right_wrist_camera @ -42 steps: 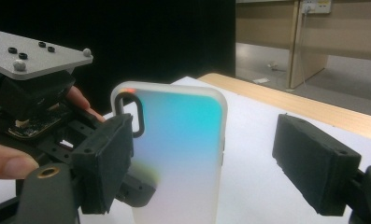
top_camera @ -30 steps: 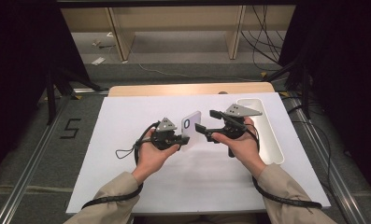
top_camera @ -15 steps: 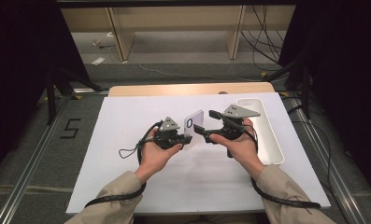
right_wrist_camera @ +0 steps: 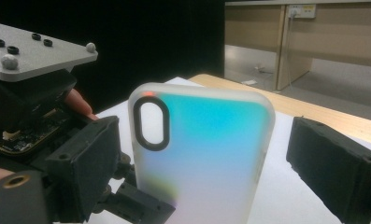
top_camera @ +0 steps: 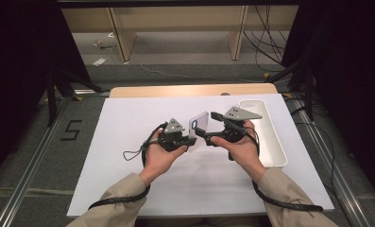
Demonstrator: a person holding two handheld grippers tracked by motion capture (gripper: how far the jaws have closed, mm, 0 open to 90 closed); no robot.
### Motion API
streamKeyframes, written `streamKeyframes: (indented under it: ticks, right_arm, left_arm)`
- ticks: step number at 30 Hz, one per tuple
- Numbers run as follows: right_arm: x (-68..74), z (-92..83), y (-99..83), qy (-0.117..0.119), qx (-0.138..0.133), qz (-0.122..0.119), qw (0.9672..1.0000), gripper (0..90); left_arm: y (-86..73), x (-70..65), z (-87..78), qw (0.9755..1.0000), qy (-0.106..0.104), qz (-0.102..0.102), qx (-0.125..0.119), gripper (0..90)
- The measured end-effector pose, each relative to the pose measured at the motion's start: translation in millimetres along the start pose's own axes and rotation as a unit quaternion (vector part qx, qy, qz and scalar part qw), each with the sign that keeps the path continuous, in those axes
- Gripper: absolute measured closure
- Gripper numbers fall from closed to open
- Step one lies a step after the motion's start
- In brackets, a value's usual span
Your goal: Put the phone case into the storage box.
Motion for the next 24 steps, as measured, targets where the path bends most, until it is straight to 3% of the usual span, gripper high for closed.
streamKeyframes:
  ticks: [24]
  right_arm:
    - [-4.1, 0.7, -0.6, -0.025, -0.011, 0.011, 0.9996, 9.1]
  left_arm:
    - [2.1, -16.1, 5.0, 0.9999, -0.008, 0.007, -0.001, 80.8]
Point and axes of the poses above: each handheld gripper's, and its own axes: z roughly forward along the jaws, y roughly out of its top, x roughly to its left, the point moved 9 cm from there along z, roughly forward along the jaws, and after that the axes turned 12 degrees about y, right-handed, at the moved point
